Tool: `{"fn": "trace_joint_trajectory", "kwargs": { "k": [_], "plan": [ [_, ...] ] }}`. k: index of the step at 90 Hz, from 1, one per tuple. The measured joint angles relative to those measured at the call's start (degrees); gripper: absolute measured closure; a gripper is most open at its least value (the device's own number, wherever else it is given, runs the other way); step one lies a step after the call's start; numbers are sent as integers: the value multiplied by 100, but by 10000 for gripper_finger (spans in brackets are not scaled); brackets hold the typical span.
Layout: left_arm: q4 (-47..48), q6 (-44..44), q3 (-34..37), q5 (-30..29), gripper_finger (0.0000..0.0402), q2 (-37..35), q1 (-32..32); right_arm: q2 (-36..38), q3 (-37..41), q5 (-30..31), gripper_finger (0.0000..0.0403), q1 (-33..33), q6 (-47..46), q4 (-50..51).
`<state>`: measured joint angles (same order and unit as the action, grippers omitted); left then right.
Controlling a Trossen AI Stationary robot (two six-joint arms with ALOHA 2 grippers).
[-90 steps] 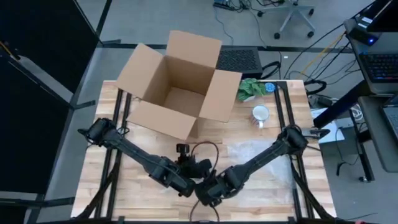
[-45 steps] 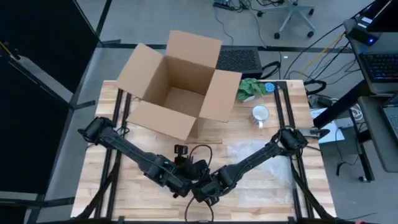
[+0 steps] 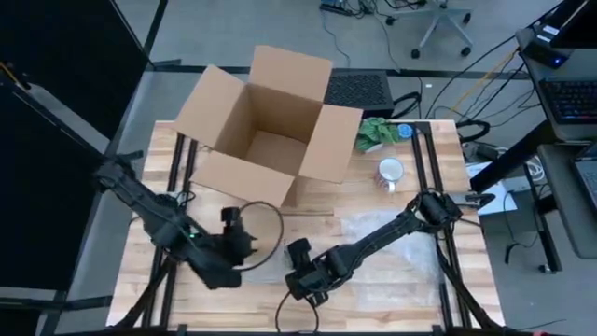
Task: Wrap mug
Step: Wrap the yellow mug with bubble wrap
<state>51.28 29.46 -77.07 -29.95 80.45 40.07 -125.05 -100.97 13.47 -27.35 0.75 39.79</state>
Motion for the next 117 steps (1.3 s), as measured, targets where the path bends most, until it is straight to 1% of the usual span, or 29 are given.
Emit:
{"fn": "trace_joint_trajectory", "kwargs": {
  "k": [7,16,19,22,29,37,46,55,63,68,72,77,84,92,101,117],
  "plan": [
    [-1667,-28,952,411,297,-355,228,0,4,-3,188,13,-5,-57],
    [-3980,-226,2034,1235,297,-521,417,-7,9,-22,188,37,-9,-151],
    [-4508,-244,2292,1344,297,-515,467,-9,9,-26,188,41,-9,-163],
    [-4842,-173,2512,1350,297,-494,530,-9,9,-27,188,43,-10,-162],
    [-5000,261,2814,1257,297,-466,672,-9,9,-26,188,44,-31,-162],
    [-4863,821,3014,759,297,-441,887,-9,9,-22,188,44,-52,-173],
    [-4822,1052,3175,246,297,-221,984,-9,9,-18,188,59,-52,-181],
    [-4712,1012,3177,-213,297,121,912,-10,11,-20,188,83,-91,-189],
    [-4773,616,3132,-781,297,262,742,-9,10,-32,188,101,-149,-196],
    [-4920,338,3102,-935,297,319,539,-10,9,-40,188,109,-157,-198],
    [-5038,93,3102,-917,297,376,338,-10,10,-39,188,109,-157,-197],
    [-5242,-222,3102,-759,297,494,77,-9,10,-39,188,109,-157,-198],
    [-5621,-653,3102,-473,297,651,-272,-11,11,-33,188,109,-155,-214],
    [-6068,-1034,3102,3,297,822,-610,-11,9,-31,188,112,-123,-225],
    [-6146,-1183,3102,463,297,1008,-894,-11,11,-33,188,128,-109,-225],
    [-6269,-1175,3081,809,297,1342,-1129,-11,11,-39,188,149,26,-212]
  ]
}}
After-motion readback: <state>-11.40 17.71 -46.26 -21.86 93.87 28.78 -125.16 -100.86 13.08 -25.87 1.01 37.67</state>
